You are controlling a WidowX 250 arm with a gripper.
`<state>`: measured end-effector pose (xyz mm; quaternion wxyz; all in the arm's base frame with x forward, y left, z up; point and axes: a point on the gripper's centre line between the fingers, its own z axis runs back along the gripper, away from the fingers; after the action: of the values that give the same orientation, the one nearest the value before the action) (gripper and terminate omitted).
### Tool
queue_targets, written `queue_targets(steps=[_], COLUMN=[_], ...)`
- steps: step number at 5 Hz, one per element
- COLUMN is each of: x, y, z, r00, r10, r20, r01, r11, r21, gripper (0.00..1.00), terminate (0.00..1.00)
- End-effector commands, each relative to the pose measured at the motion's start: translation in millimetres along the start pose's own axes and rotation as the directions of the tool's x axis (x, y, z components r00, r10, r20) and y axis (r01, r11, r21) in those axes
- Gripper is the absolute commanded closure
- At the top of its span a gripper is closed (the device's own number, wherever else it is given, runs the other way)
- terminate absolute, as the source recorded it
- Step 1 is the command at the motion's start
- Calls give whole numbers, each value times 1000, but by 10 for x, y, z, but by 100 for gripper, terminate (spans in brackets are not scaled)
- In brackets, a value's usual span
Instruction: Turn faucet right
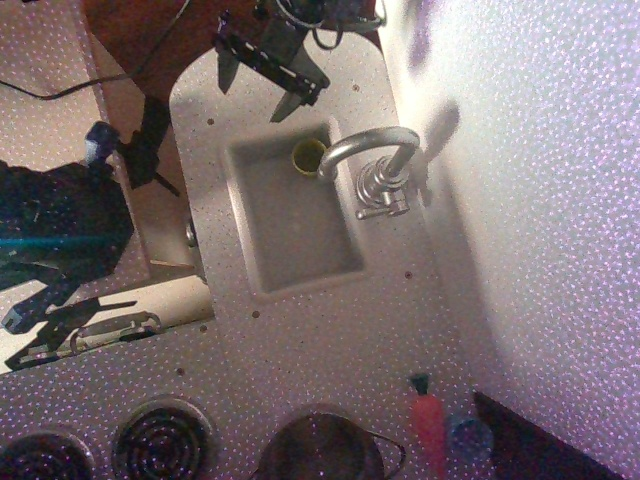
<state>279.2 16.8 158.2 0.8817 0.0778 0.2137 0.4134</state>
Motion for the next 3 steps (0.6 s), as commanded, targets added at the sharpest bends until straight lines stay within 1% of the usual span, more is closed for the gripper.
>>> queue_targets(steps=[1,2,3], x=[0,34,-102], y=[0,-62,-337], z=[0,15,6], r00=[1000,1000,993], r10=[0,17,-120], r20=[0,-12,22], r01=[0,-17,117], r11=[1000,1000,988], r21=[0,15,99], gripper=[0,0,0], terminate=[0,0,0])
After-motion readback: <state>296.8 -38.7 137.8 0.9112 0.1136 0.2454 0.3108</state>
